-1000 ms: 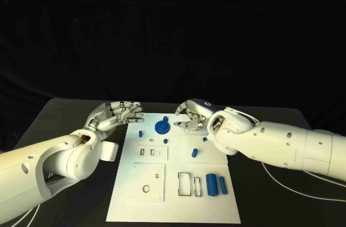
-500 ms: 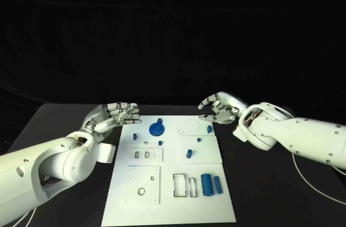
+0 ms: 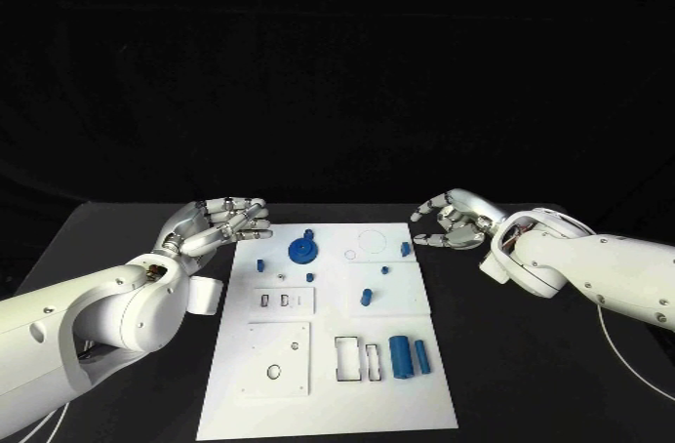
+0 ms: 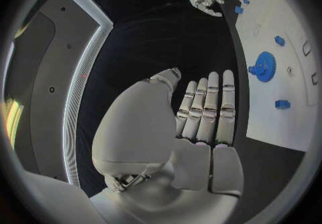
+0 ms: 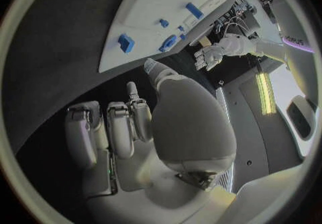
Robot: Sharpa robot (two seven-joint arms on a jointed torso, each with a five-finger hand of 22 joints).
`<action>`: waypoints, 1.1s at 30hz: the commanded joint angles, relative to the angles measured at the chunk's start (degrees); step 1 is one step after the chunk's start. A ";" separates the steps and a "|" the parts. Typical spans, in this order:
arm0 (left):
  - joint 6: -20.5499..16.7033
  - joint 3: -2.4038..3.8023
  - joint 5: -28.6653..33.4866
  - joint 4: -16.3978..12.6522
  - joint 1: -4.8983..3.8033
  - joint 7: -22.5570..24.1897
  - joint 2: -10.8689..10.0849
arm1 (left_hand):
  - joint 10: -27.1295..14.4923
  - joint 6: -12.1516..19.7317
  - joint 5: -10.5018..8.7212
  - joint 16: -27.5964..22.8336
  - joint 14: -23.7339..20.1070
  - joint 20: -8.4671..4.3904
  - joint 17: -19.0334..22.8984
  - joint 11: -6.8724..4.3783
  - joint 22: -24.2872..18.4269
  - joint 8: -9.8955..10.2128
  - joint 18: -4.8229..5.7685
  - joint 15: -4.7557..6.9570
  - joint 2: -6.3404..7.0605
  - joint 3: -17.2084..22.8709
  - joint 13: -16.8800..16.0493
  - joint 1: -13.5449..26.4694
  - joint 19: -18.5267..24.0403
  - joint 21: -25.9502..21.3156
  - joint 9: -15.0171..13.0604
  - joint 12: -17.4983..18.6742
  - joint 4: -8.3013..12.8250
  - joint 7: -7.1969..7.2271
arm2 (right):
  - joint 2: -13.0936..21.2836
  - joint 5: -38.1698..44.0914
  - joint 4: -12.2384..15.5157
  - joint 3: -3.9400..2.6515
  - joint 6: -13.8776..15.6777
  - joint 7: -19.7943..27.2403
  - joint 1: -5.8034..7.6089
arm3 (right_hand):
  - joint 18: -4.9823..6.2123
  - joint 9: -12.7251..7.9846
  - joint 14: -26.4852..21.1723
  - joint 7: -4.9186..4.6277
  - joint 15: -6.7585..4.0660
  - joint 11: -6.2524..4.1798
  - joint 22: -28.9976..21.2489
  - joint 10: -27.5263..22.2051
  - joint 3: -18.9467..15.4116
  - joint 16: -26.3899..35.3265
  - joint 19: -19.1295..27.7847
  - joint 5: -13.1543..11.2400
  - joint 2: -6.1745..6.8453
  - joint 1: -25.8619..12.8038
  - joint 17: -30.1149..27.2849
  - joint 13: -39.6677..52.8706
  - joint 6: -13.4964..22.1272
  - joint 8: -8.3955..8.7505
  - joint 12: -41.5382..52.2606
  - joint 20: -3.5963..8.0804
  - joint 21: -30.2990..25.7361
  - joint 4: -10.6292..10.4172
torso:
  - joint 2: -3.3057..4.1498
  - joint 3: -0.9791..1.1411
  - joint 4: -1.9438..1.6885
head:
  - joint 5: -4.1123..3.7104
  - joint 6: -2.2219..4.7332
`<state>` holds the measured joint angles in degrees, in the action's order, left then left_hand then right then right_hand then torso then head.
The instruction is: Assemble the parts on the task board
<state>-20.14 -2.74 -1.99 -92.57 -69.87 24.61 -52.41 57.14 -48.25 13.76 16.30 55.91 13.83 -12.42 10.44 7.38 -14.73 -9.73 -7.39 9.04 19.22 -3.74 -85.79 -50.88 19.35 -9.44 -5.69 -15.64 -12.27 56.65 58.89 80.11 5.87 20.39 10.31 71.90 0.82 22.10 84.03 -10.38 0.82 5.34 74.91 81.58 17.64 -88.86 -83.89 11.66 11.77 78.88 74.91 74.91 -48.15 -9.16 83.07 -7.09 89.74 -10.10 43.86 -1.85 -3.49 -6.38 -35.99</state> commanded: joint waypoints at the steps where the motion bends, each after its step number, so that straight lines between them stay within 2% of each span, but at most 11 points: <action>1: 1.09 0.04 0.00 -0.03 -0.06 0.58 0.14 | 0.23 -0.18 -0.19 -0.31 0.02 0.00 -0.07 0.09 -0.06 0.33 -0.75 -0.50 0.25 0.32 0.05 0.24 -0.32 -0.06 0.09 0.20 -0.09 -1.25 | -0.50 2.05 -0.67 0.03 -2.15 0.25 -0.46 | -0.82 -0.16 5.19 -0.24 0.64 0.39 15.09 -0.54 -0.13 -0.28 -6.11 0.44 0.35 0.29 11.57 4.88 0.87 0.78 -0.54 -0.35 0.26 0.55 | 0.03 -0.14 -0.15 | 0.00 -0.17; 7: 1.13 0.04 0.00 -0.02 -0.06 0.62 0.09 | 0.30 -0.22 -0.21 -0.37 0.04 0.00 -0.11 0.06 -0.10 0.34 -0.75 -0.49 0.33 0.35 0.04 0.29 -0.33 -0.08 0.09 0.26 -0.07 -1.20 | -1.61 3.10 -1.92 0.06 -2.47 -0.55 -1.30 | -0.82 -0.41 5.22 -0.81 1.11 0.92 15.09 -0.97 -0.33 -0.33 -6.11 0.53 0.43 0.57 11.73 4.53 2.38 1.87 -0.82 -0.75 0.26 0.93 | 0.03 -0.10 -0.08 | 0.17 -0.35; 19: 1.11 0.05 -0.04 -0.05 -0.06 0.65 -0.05 | 0.30 -0.22 -0.21 -0.37 0.04 0.00 -0.11 0.06 -0.10 0.34 -0.75 -0.49 0.33 0.35 0.04 0.29 -0.33 -0.08 0.09 0.26 -0.07 -1.20 | -3.48 5.08 -3.30 0.08 -2.29 -1.95 -2.46 | -0.82 -0.40 5.27 -0.88 1.20 1.00 15.09 -0.77 -0.39 -0.37 -6.11 0.56 0.34 0.59 11.93 4.76 2.45 1.98 -0.64 -0.85 0.26 0.96 | -0.03 -0.12 -0.06 | 0.37 -0.73; 26: 1.09 0.05 -0.09 -0.05 -0.06 0.64 -0.13 | 0.30 -0.22 -0.21 -0.37 0.04 0.00 -0.11 0.06 -0.10 0.34 -0.75 -0.49 0.33 0.35 0.04 0.29 -0.33 -0.08 0.09 0.26 -0.07 -1.20 | -4.21 5.40 -3.91 0.08 -2.01 -2.49 -2.77 | -0.82 0.07 5.29 -0.63 1.17 0.84 15.09 -0.37 -0.04 -0.41 -6.11 0.47 -0.28 0.58 12.03 5.16 0.57 1.18 -0.28 -0.97 0.26 1.03 | -0.06 -0.11 0.00 | 0.52 -0.83; 27: 1.08 0.05 -0.10 -0.05 -0.06 0.64 -0.14 | 0.30 -0.22 -0.21 -0.37 0.04 0.00 -0.11 0.06 -0.10 0.34 -0.75 -0.49 0.33 0.35 0.04 0.29 -0.33 -0.08 0.09 0.26 -0.07 -1.20 | -4.34 5.46 -4.01 0.08 -2.02 -2.57 -2.83 | -0.82 0.36 5.28 -0.39 1.04 0.62 15.09 -0.15 0.22 -0.41 -6.11 0.39 -0.54 0.53 12.03 5.38 -0.67 0.55 -0.10 -0.89 0.26 1.05 | -0.06 -0.12 0.01 | 0.53 -0.86; 33: 1.07 0.05 -0.12 -0.05 -0.06 0.63 -0.17 | 0.30 -0.22 -0.21 -0.37 0.04 0.00 -0.11 0.06 -0.10 0.34 -0.75 -0.49 0.33 0.35 0.04 0.29 -0.33 -0.08 0.09 0.26 -0.07 -1.20 | -4.86 5.85 -4.31 0.08 -2.19 -2.90 -3.12 | -0.82 0.85 5.33 0.26 0.56 0.07 15.09 0.69 1.07 -0.46 -6.11 0.15 -1.02 0.29 12.23 6.21 -3.05 -0.62 0.55 -0.52 0.26 1.14 | -0.05 -0.10 0.03 | 0.57 -0.90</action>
<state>-20.04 -2.74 -2.02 -92.51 -69.86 24.66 -52.62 57.14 -48.25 13.76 16.30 55.91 13.83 -12.46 10.44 7.34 -14.73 -9.73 -7.39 9.04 19.22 -3.74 -85.80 -50.88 19.35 -9.44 -5.69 -15.65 -12.27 51.90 63.54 75.84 5.94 18.95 8.05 68.86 0.82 22.90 84.02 -10.10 1.84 5.33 74.94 82.00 18.53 -89.09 -84.10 11.97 11.29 79.15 74.91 74.95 -50.91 -9.69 83.44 -7.71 89.74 -8.93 43.80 -1.97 -3.47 -5.83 -36.85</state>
